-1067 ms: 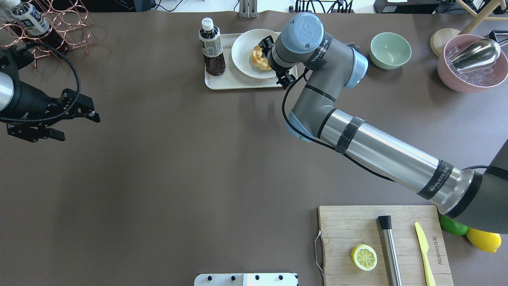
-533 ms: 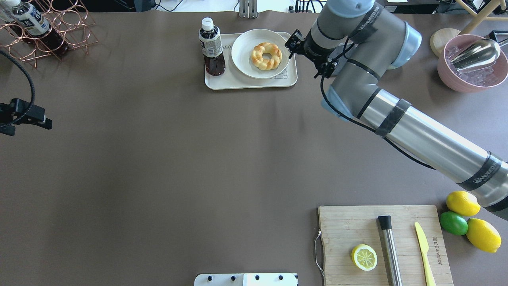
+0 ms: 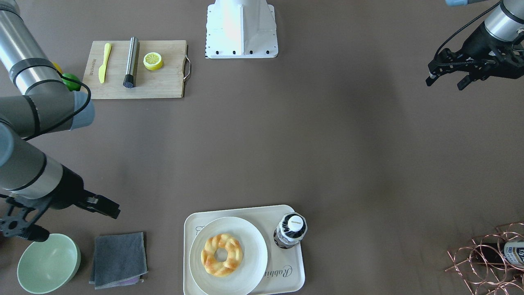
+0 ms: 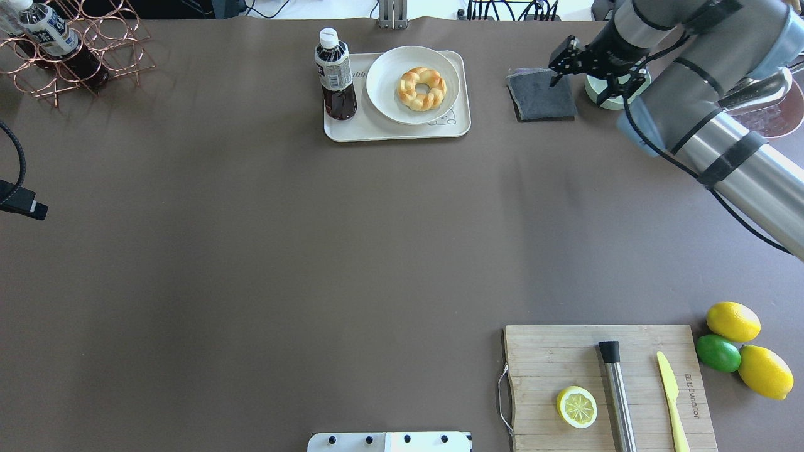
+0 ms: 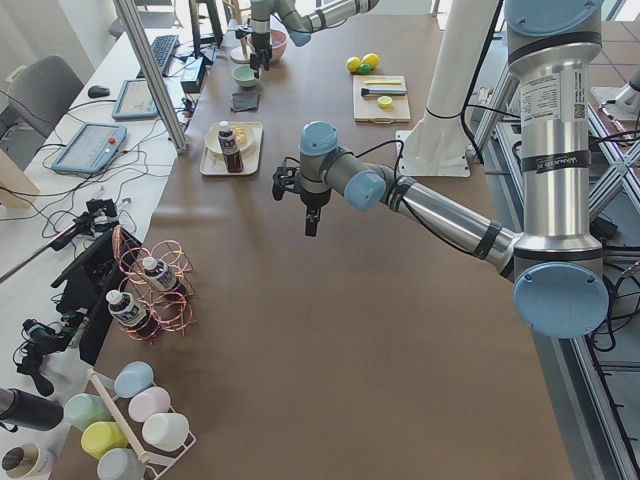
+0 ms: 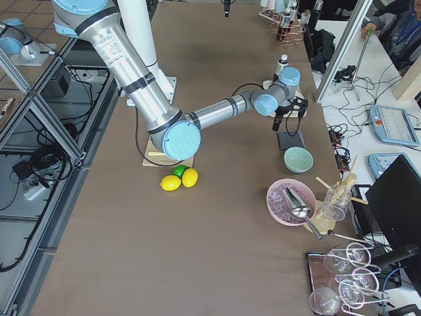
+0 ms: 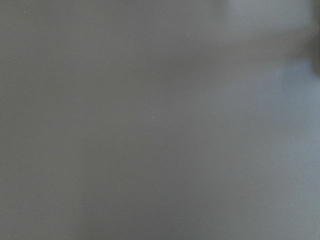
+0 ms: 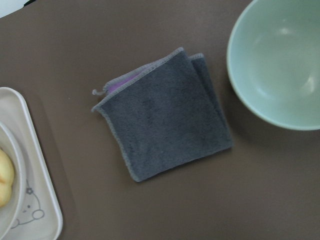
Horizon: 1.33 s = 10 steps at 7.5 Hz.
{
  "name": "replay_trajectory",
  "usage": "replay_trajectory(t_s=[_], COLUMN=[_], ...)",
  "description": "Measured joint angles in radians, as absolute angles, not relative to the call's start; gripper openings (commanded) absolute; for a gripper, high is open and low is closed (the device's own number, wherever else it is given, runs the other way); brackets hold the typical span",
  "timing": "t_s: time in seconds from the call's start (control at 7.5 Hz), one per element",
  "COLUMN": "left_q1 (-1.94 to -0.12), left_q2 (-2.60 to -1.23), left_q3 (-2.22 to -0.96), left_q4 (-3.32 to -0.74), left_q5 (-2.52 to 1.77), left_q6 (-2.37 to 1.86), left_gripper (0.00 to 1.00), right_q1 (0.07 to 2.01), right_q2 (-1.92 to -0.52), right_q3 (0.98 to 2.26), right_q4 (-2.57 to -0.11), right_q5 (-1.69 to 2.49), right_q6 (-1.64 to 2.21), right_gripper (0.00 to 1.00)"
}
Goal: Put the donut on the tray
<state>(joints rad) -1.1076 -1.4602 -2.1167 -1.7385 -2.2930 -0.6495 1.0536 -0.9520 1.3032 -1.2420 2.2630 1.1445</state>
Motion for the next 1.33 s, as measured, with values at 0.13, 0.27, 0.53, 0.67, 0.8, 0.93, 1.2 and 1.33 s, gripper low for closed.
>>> replay_trajectory(t_s=[0.13,0.27,0.53,0.67,0.8,0.93,1.2,1.33], left_q1=[-1.110,-1.111,-1.114,-1.116,-1.123,-1.132,-1.181,-1.199], left_q2=[-1.450,-1.437,-1.422,-1.421,-1.421,-1.423,-1.434,-1.435], left_q3=[-2.111,-2.107,-2.101,-2.092,-2.081,-2.066,-2.010,-1.990], left_q4=[-1.738,-1.738,-1.738,-1.738,-1.738,-1.737,-1.736,-1.735], left_q5=[-2.294,-2.295,-2.295,-2.295,-2.295,-2.296,-2.296,-2.296], left_q6=[-0.617,-0.585,-0.547,-0.528,-0.509,-0.481,-0.377,-0.342], left_gripper=[0.97,0.97,0.97,0.97,0.97,0.97,0.97,0.97], right_q1=[1.108,1.155,1.232,1.267,1.288,1.302,1.340,1.371], right_q2=[-0.993,-1.040,-1.140,-1.190,-1.255,-1.321,-1.409,-1.427], right_q3=[1.307,1.320,1.385,1.427,1.484,1.539,1.583,1.589], right_q4=[-1.243,-1.247,-1.303,-1.344,-1.378,-1.395,-1.419,-1.457], right_q5=[2.305,2.327,2.341,2.341,2.340,2.336,2.335,2.339], right_q6=[1.022,0.899,0.649,0.537,0.461,0.409,0.279,0.196], right_gripper=[1.00,1.00,1.00,1.00,1.00,1.00,1.00,1.00])
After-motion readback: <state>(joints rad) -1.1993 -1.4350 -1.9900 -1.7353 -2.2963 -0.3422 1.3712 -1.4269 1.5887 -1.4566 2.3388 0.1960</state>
